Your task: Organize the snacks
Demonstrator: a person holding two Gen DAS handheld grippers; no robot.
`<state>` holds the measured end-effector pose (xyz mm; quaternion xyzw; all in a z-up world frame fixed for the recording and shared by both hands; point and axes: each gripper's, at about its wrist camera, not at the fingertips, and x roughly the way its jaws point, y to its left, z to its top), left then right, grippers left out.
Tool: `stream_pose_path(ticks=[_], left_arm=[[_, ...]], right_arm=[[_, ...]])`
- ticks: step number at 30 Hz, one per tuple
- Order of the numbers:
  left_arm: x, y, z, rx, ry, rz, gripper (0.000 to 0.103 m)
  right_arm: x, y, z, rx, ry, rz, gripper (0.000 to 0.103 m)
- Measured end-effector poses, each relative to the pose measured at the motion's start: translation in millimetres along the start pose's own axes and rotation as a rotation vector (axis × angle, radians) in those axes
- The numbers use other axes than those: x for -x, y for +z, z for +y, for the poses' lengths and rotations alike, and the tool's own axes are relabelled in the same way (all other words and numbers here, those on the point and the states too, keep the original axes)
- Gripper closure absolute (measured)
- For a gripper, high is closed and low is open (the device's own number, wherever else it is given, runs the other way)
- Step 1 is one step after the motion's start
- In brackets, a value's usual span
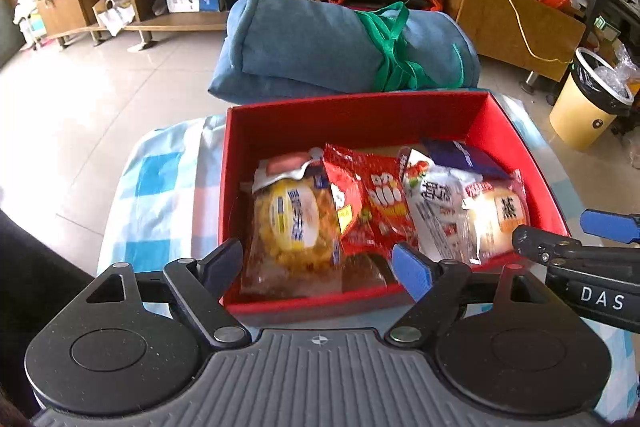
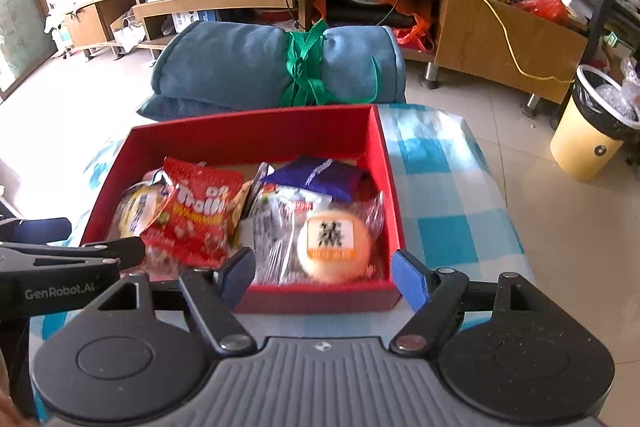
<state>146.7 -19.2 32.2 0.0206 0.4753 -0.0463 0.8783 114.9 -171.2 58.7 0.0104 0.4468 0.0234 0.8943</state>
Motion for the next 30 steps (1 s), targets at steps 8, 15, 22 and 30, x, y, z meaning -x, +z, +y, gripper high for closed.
stream_pose_path(ticks=[8,15,22,30], left_arm=[[12.9,-29.8,-3.1,-0.027,-0.009,0.010,0.014],[22.1,-55.9,-1.5,-0.044,-0.017,0.026,0.014],[31.3,-74.5,-2.7,-0.069,-0.032,0.031,0.014],[44.6,-88.0,-1.1,-0.077,-0.030,-0.001,0.013]], right_arm=[[16.1,-28.3,2.9,-0.021,0.001,0.012,0.033],[27.0,-56.2,9.2,-0.024,-0.004,0.040,0.033],[42.8,-78.6,15.2,-0.037,0.013,0.036,0.033],[55.5,-95.8,18.4,-0.046,0.021,0.038,0.033]])
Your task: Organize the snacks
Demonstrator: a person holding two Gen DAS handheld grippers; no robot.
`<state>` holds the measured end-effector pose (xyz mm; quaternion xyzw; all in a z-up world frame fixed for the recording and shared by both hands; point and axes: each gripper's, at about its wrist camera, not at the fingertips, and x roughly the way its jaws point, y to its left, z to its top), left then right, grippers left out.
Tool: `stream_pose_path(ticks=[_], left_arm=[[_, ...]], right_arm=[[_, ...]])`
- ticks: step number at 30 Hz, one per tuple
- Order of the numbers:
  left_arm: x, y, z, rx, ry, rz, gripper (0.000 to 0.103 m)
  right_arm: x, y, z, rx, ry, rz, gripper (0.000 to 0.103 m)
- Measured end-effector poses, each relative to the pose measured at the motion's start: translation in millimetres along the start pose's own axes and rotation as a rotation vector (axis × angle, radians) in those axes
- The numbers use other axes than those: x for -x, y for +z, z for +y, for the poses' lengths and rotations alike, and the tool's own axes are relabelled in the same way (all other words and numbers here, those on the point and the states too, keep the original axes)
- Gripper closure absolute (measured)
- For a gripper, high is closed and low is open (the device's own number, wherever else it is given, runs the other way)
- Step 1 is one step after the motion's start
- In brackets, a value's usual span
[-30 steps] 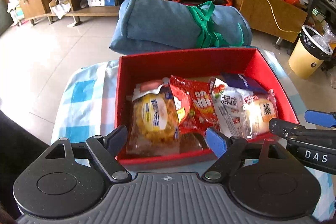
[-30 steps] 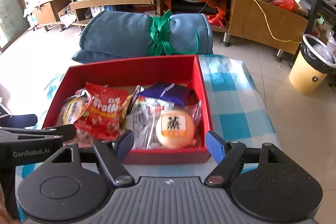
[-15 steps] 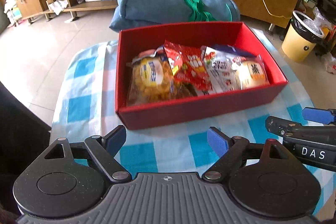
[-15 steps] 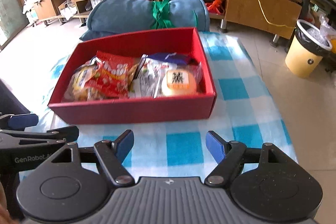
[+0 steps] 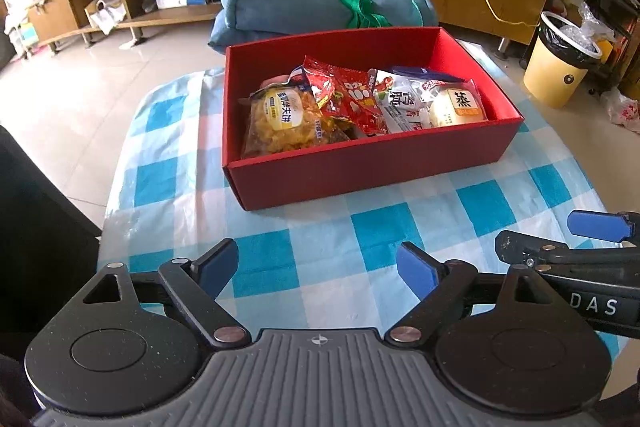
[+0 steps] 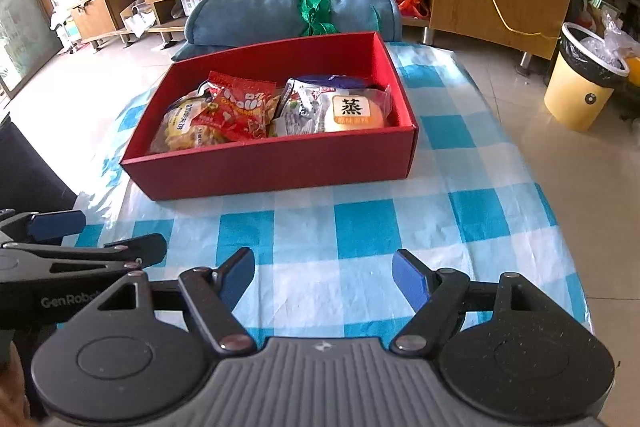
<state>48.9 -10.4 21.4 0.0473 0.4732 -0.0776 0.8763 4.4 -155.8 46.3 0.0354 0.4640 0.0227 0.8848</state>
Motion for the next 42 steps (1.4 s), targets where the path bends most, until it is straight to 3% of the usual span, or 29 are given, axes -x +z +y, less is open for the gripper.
stream_pose_path(ticks=[42], left_arm=[[12.4,-17.3,-4.4,-0.037,0.024,-0.044,0.013]], right_arm=[[11.6,-17.4,0.5,-0.004,0.024,-0.004,0.032]])
